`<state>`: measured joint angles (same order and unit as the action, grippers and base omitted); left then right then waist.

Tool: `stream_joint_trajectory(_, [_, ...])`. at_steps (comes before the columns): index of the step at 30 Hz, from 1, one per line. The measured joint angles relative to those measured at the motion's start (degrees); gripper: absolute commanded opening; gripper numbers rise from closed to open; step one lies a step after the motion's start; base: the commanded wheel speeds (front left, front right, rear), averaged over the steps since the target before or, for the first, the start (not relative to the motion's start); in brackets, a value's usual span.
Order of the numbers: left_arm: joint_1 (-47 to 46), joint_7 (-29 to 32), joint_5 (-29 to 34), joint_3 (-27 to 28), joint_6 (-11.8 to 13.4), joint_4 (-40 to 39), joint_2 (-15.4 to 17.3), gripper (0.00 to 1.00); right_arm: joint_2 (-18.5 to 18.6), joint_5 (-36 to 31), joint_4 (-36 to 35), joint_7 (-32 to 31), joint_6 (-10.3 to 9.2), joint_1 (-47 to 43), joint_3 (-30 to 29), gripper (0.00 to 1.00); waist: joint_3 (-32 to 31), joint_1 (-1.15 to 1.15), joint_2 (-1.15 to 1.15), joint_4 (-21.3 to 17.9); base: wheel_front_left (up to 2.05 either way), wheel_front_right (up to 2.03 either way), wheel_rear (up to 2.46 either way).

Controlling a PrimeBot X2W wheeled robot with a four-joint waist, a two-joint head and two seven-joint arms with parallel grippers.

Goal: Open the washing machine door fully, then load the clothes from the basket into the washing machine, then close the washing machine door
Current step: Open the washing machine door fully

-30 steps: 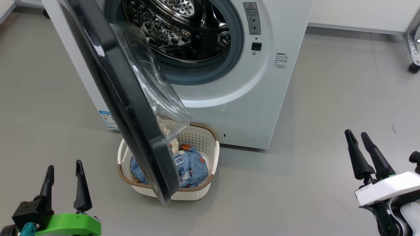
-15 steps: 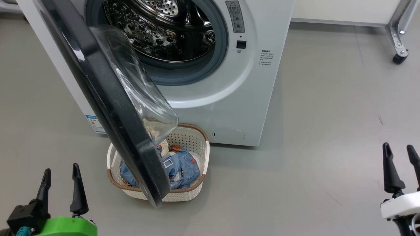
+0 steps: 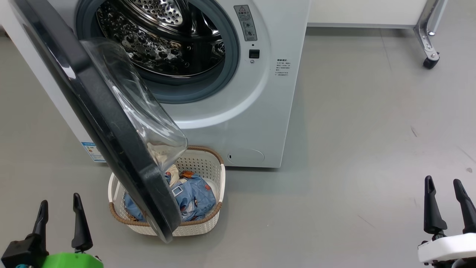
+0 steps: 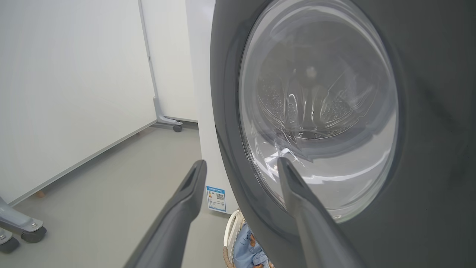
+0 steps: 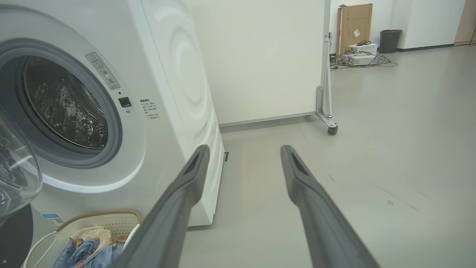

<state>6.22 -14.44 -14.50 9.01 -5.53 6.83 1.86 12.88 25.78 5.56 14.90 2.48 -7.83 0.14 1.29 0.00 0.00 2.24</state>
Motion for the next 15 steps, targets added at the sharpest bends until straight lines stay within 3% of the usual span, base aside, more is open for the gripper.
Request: stream_joint_trajectory(15, [0.0,0.0,0.4,-0.2,-0.5,0.4,0.0,1.0,-4.5,-4.5,-1.5,0.0,2.24,-2.3,-4.9,1.0,-0.6,0.0,0.0,-1.0,0.0,0.0,0.0])
